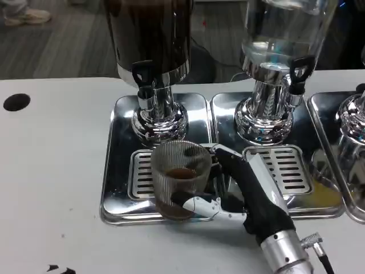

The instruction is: Grasp the cup under the faucet to collect the drink, then remove the cup.

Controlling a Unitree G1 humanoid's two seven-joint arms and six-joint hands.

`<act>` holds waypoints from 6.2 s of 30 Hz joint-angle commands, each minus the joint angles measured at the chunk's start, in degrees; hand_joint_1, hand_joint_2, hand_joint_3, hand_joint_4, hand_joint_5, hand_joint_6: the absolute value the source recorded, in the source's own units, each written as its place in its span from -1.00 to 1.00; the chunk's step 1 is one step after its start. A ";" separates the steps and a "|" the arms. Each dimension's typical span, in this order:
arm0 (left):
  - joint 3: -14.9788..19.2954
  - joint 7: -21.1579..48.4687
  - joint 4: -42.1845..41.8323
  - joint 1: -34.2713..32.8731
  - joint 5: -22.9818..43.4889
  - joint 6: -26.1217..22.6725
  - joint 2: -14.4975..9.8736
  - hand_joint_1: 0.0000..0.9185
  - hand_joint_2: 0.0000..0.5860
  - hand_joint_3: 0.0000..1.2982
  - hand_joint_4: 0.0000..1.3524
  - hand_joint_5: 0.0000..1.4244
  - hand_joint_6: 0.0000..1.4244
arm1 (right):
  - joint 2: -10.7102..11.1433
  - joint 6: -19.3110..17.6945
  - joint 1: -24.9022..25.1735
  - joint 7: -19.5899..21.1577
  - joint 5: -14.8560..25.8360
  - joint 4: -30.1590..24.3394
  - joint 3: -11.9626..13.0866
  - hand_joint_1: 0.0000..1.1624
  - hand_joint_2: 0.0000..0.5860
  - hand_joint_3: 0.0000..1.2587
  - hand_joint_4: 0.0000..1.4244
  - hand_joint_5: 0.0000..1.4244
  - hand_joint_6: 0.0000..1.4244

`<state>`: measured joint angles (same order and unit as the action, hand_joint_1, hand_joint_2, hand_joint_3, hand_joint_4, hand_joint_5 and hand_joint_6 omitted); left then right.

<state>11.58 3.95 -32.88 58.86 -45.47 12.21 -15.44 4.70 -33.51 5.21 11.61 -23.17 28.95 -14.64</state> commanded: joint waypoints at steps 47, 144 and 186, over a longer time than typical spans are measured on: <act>-1.91 3.40 -1.69 -2.14 -0.39 -4.02 -1.12 -1.00 -0.59 -0.60 -0.82 -0.73 -0.45 | 5.47 -14.54 -6.80 -3.42 6.68 2.07 5.32 0.12 -0.59 -0.21 -0.23 -0.13 -0.31; 0.21 -0.11 -0.83 2.62 1.89 -2.41 0.13 -1.00 -0.64 -0.63 -0.84 -0.75 -0.42 | 11.97 -35.69 -10.03 12.89 -10.21 17.19 11.10 0.26 -0.70 -0.19 -0.22 -0.13 -0.27; 10.59 -12.59 -2.82 5.35 0.14 5.80 6.38 -1.00 -0.65 -0.85 -1.00 -0.96 -0.61 | 17.18 -34.49 -6.92 29.51 -18.22 24.47 0.41 0.09 -0.69 -0.70 -0.78 -0.56 -0.75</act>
<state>21.83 -8.53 -36.30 64.04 -45.48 17.44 -9.14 21.21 -67.95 -1.45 42.12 -42.69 53.78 -13.99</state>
